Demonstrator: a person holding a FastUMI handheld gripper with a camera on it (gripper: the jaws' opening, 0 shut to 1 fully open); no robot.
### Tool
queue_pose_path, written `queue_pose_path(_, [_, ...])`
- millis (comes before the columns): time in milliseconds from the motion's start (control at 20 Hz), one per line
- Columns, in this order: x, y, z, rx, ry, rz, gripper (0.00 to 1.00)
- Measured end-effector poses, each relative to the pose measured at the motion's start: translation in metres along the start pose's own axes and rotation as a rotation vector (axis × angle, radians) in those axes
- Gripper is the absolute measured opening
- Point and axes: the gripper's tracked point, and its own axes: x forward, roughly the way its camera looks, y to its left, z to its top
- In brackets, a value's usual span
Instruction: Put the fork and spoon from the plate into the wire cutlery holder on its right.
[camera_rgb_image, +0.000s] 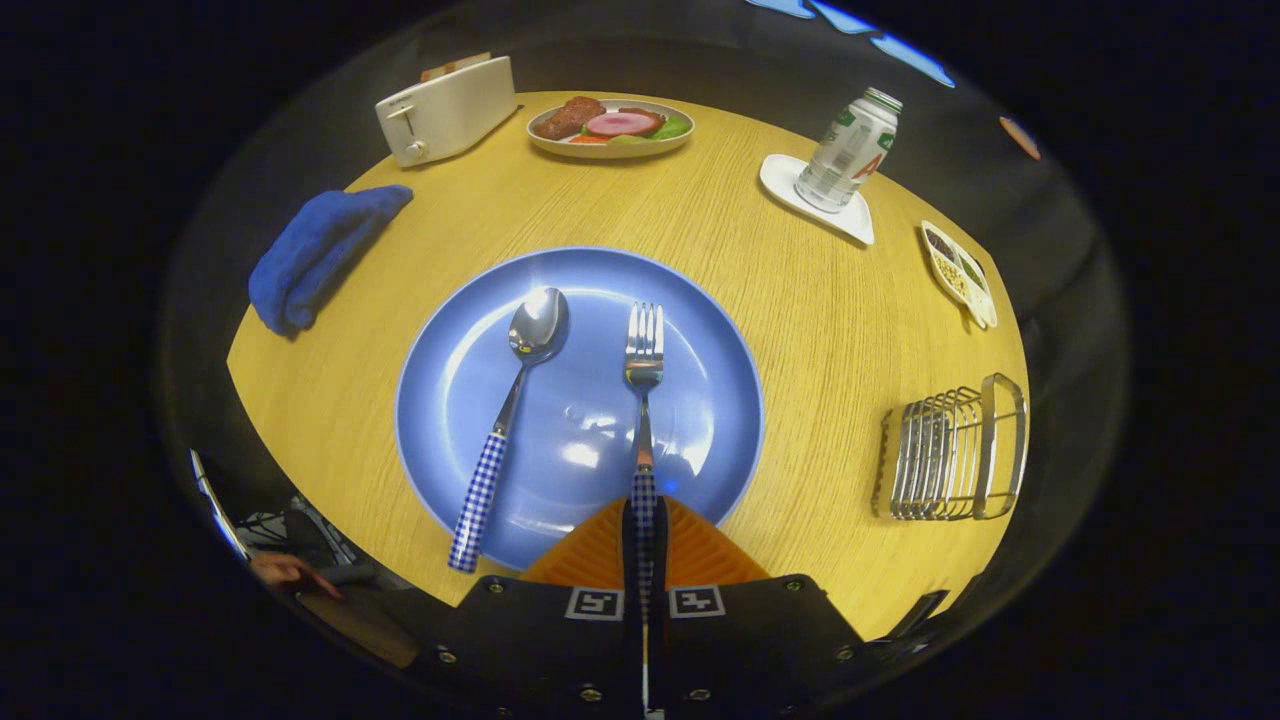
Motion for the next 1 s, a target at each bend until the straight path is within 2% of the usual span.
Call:
queue_pose_path(250, [-0.024, -0.023, 0.003, -0.073, -0.007, -0.02, 0.02])
queue_pose_path(500, [-0.056, -0.056, -0.008, -0.077, 0.028, -0.004, 0.02])
queue_pose_path(700, [-0.079, -0.092, -0.026, -0.083, 0.088, -0.007, 0.02])
queue_pose_path(1000, [-0.12, -0.162, -0.055, -0.177, 0.227, -0.071, 0.02])
